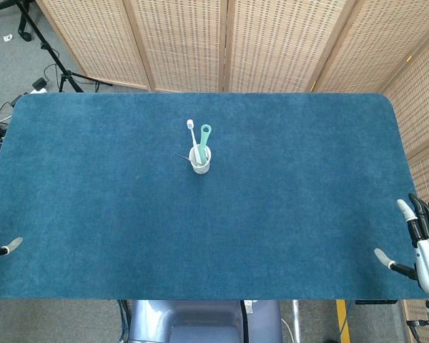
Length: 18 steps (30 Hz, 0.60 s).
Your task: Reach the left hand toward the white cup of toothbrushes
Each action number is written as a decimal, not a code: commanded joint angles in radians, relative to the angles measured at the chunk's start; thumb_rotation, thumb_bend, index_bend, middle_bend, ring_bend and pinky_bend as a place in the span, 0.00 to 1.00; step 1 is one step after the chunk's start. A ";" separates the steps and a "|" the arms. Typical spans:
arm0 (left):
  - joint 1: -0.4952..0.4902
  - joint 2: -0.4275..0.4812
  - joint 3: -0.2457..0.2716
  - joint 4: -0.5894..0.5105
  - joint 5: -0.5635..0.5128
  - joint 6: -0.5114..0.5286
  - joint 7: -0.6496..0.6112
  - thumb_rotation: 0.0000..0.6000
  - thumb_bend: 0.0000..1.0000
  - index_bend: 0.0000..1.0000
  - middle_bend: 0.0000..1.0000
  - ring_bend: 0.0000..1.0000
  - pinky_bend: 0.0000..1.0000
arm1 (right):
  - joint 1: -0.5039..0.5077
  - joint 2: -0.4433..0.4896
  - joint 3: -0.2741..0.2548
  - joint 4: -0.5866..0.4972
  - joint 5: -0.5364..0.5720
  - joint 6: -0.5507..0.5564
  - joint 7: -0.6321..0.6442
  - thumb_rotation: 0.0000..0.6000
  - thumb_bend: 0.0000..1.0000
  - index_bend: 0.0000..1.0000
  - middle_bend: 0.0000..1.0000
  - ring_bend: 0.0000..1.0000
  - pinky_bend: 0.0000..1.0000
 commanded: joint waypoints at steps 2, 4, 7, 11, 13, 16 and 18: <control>0.000 0.000 -0.001 0.000 -0.001 -0.001 0.000 1.00 0.00 0.00 0.00 0.00 0.00 | 0.000 -0.001 0.000 0.002 -0.001 0.000 0.001 1.00 0.00 0.00 0.00 0.00 0.00; 0.001 0.000 -0.001 0.000 -0.002 -0.001 0.001 1.00 0.00 0.00 0.00 0.00 0.00 | 0.000 -0.002 0.000 0.002 0.000 -0.002 0.003 1.00 0.00 0.00 0.00 0.00 0.00; 0.003 0.000 0.000 -0.001 0.001 0.001 -0.001 1.00 0.00 0.00 0.00 0.00 0.00 | 0.000 -0.001 0.000 0.002 0.000 -0.002 0.009 1.00 0.00 0.00 0.00 0.00 0.00; 0.005 0.000 0.001 0.001 0.004 0.002 -0.008 1.00 0.00 0.00 0.00 0.00 0.00 | -0.001 0.000 0.000 0.000 -0.003 0.003 0.013 1.00 0.00 0.00 0.00 0.00 0.00; 0.004 -0.001 0.000 0.003 0.007 0.004 -0.012 1.00 0.00 0.00 0.00 0.00 0.00 | -0.001 0.000 0.000 -0.001 -0.003 0.002 0.013 1.00 0.00 0.00 0.00 0.00 0.00; 0.000 -0.008 -0.003 0.012 0.019 0.009 -0.021 1.00 0.00 0.00 0.00 0.00 0.00 | 0.000 0.001 -0.001 -0.003 0.000 -0.005 0.012 1.00 0.00 0.00 0.00 0.00 0.00; -0.002 -0.017 -0.006 0.017 0.024 0.016 -0.019 1.00 0.02 0.00 0.06 0.04 0.04 | 0.000 0.002 0.000 -0.004 0.003 -0.007 0.015 1.00 0.00 0.00 0.00 0.00 0.00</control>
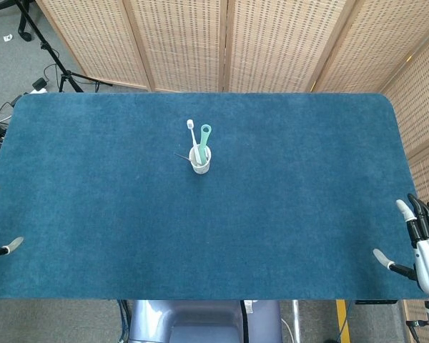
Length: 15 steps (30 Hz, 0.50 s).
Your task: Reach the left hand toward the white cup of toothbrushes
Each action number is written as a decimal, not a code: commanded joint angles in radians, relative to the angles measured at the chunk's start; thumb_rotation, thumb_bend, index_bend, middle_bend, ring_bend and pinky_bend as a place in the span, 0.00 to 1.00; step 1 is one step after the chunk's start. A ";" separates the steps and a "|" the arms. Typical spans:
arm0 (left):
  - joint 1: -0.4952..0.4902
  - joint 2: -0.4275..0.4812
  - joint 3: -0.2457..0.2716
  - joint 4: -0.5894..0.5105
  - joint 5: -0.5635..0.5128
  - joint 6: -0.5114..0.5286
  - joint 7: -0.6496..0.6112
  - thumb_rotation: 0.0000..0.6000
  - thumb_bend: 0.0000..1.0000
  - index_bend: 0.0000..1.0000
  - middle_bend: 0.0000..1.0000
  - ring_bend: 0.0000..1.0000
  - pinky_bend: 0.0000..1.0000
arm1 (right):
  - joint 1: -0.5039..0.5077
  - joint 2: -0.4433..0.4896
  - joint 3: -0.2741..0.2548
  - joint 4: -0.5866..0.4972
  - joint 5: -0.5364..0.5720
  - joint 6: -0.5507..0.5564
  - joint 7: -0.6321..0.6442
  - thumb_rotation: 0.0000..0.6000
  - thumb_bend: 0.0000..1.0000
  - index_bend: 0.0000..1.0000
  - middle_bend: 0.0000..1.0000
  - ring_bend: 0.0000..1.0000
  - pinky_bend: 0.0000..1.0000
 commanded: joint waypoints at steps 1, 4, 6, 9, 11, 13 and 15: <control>-0.003 -0.017 -0.005 0.008 0.005 0.010 0.003 1.00 0.05 0.00 0.18 0.15 0.11 | 0.000 0.002 0.002 -0.002 0.005 -0.001 0.006 1.00 0.00 0.00 0.00 0.00 0.00; -0.011 -0.041 -0.013 0.009 -0.001 0.004 0.006 1.00 0.19 0.00 0.67 0.66 0.49 | 0.000 0.005 0.005 -0.004 0.008 -0.001 0.017 1.00 0.00 0.00 0.00 0.00 0.00; -0.026 -0.061 -0.022 0.013 0.001 -0.005 0.005 1.00 0.30 0.00 0.86 0.89 0.76 | 0.000 0.006 0.005 -0.005 0.009 -0.002 0.024 1.00 0.00 0.00 0.00 0.00 0.00; -0.075 -0.132 -0.063 0.025 0.017 -0.008 -0.037 1.00 0.55 0.00 0.97 1.00 0.97 | 0.001 0.008 0.005 -0.004 0.010 -0.006 0.030 1.00 0.00 0.00 0.00 0.00 0.00; -0.110 -0.146 -0.067 0.023 0.032 -0.048 -0.062 1.00 0.67 0.00 0.99 1.00 1.00 | 0.002 0.008 0.005 -0.005 0.011 -0.008 0.034 1.00 0.00 0.00 0.00 0.00 0.00; -0.167 -0.150 -0.080 0.019 0.051 -0.110 -0.053 1.00 0.74 0.00 0.99 1.00 1.00 | 0.003 0.009 0.006 -0.005 0.012 -0.009 0.038 1.00 0.00 0.00 0.00 0.00 0.00; -0.214 -0.159 -0.098 0.010 0.051 -0.160 -0.022 1.00 0.76 0.00 0.99 1.00 1.00 | 0.003 0.010 0.007 -0.006 0.015 -0.010 0.043 1.00 0.00 0.00 0.00 0.00 0.00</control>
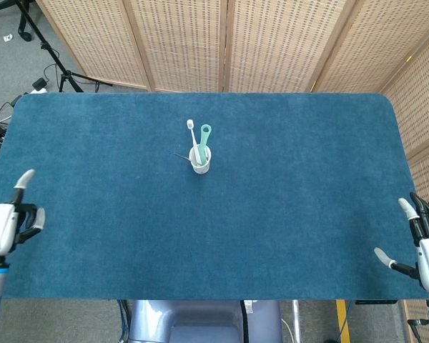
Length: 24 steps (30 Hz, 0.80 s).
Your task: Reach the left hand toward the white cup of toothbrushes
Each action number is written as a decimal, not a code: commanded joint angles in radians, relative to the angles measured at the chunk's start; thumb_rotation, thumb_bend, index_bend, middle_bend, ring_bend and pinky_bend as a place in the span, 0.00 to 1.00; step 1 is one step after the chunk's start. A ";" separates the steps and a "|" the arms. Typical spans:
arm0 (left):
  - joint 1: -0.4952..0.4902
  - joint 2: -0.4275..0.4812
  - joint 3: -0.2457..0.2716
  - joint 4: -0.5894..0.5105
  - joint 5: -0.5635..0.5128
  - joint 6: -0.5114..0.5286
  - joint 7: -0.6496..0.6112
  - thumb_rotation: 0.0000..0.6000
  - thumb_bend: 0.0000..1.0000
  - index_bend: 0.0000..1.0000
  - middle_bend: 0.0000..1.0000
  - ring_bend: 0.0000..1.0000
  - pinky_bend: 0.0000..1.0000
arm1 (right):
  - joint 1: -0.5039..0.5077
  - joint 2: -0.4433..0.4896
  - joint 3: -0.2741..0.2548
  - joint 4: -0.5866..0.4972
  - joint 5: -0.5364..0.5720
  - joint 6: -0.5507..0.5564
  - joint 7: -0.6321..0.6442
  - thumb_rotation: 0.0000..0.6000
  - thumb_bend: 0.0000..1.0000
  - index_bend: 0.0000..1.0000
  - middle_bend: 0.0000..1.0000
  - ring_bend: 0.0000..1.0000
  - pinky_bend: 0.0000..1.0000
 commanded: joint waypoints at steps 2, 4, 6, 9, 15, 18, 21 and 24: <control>-0.161 -0.020 -0.055 -0.053 -0.014 -0.208 0.024 1.00 0.77 0.00 0.99 1.00 1.00 | 0.002 0.003 0.003 -0.005 0.007 -0.006 0.011 1.00 0.00 0.00 0.00 0.00 0.00; -0.216 -0.012 -0.073 -0.078 -0.051 -0.303 0.017 1.00 0.78 0.00 0.99 1.00 1.00 | 0.004 0.005 0.005 -0.006 0.011 -0.011 0.015 1.00 0.00 0.00 0.00 0.00 0.00; -0.279 -0.021 -0.088 -0.079 -0.086 -0.401 0.022 1.00 0.78 0.00 0.99 1.00 1.00 | 0.008 0.006 0.005 -0.003 0.017 -0.023 0.017 1.00 0.00 0.00 0.00 0.00 0.00; -0.350 -0.049 -0.104 -0.067 -0.136 -0.512 0.012 1.00 0.78 0.00 0.99 1.00 1.00 | 0.015 0.007 0.006 0.003 0.029 -0.045 0.024 1.00 0.00 0.00 0.00 0.00 0.00; -0.459 -0.124 -0.127 -0.013 -0.243 -0.643 0.072 1.00 0.78 0.00 0.99 1.00 1.00 | 0.021 0.012 0.013 0.009 0.045 -0.060 0.049 1.00 0.00 0.00 0.00 0.00 0.00; -0.506 -0.163 -0.132 0.011 -0.297 -0.685 0.122 1.00 0.78 0.00 0.99 1.00 1.00 | 0.022 0.016 0.016 0.012 0.052 -0.065 0.064 1.00 0.00 0.00 0.00 0.00 0.00; -0.539 -0.191 -0.137 0.021 -0.353 -0.705 0.159 1.00 0.78 0.00 0.99 1.00 1.00 | 0.024 0.019 0.018 0.017 0.060 -0.074 0.078 1.00 0.00 0.00 0.00 0.00 0.00; -0.563 -0.213 -0.132 0.027 -0.399 -0.704 0.209 1.00 0.78 0.00 0.99 1.00 1.00 | 0.026 0.021 0.020 0.021 0.065 -0.079 0.089 1.00 0.00 0.00 0.00 0.00 0.00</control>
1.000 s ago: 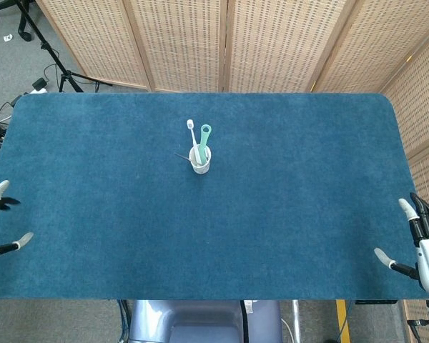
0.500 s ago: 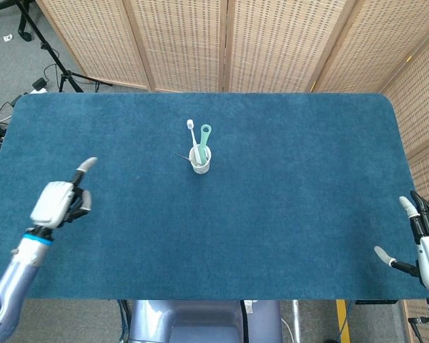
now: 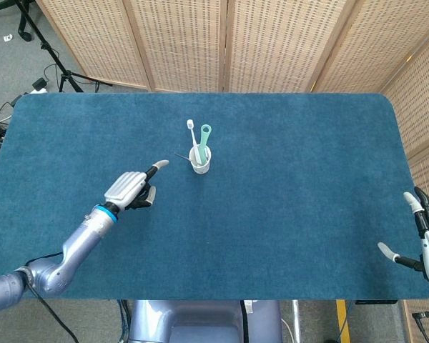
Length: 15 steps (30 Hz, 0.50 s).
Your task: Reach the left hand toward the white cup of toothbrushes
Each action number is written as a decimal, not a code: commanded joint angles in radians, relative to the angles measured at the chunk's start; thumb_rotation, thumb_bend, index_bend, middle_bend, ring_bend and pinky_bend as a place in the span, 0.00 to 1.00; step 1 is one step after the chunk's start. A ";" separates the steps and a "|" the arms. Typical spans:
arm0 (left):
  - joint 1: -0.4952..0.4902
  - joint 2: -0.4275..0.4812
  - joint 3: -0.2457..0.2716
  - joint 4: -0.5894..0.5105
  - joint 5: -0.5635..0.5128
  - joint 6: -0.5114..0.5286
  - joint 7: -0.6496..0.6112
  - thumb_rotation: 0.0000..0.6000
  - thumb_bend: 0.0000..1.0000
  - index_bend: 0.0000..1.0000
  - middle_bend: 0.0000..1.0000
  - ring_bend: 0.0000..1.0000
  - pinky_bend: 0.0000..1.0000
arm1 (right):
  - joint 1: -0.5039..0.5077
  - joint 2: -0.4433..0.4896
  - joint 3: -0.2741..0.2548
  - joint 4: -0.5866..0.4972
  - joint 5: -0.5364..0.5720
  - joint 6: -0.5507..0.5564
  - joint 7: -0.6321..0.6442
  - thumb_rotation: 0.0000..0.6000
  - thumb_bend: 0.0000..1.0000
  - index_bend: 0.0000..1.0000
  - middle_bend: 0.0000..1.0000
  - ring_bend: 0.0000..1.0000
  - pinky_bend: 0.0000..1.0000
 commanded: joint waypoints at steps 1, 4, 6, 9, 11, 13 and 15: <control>-0.039 -0.038 0.001 0.014 -0.065 -0.009 0.065 1.00 0.78 0.00 0.99 1.00 1.00 | 0.002 0.002 0.001 0.003 0.003 -0.005 0.008 1.00 0.00 0.00 0.00 0.00 0.00; -0.058 -0.055 0.004 0.015 -0.109 -0.016 0.089 1.00 0.78 0.00 0.99 1.00 1.00 | 0.002 0.005 0.001 0.005 0.004 -0.006 0.018 1.00 0.00 0.00 0.00 0.00 0.00; -0.069 -0.067 0.002 0.022 -0.130 -0.018 0.097 1.00 0.78 0.00 0.99 1.00 1.00 | 0.002 0.006 0.003 0.005 0.006 -0.007 0.025 1.00 0.00 0.00 0.00 0.00 0.00; -0.090 -0.083 -0.006 0.036 -0.167 -0.021 0.110 1.00 0.76 0.00 0.99 1.00 1.00 | 0.001 0.008 0.004 0.007 0.009 -0.007 0.032 1.00 0.00 0.00 0.00 0.00 0.00; -0.102 -0.092 -0.007 0.045 -0.187 -0.011 0.130 1.00 0.76 0.00 0.99 1.00 1.00 | 0.001 0.009 0.005 0.009 0.010 -0.007 0.034 1.00 0.00 0.00 0.00 0.00 0.00; -0.112 -0.098 -0.005 0.049 -0.213 -0.005 0.152 1.00 0.75 0.00 0.99 1.00 1.00 | 0.002 0.009 0.005 0.009 0.011 -0.010 0.036 1.00 0.00 0.00 0.00 0.00 0.00; -0.123 -0.102 0.000 0.053 -0.242 0.000 0.178 1.00 0.74 0.00 0.99 1.00 1.00 | 0.003 0.010 0.005 0.010 0.012 -0.012 0.038 1.00 0.00 0.00 0.00 0.00 0.00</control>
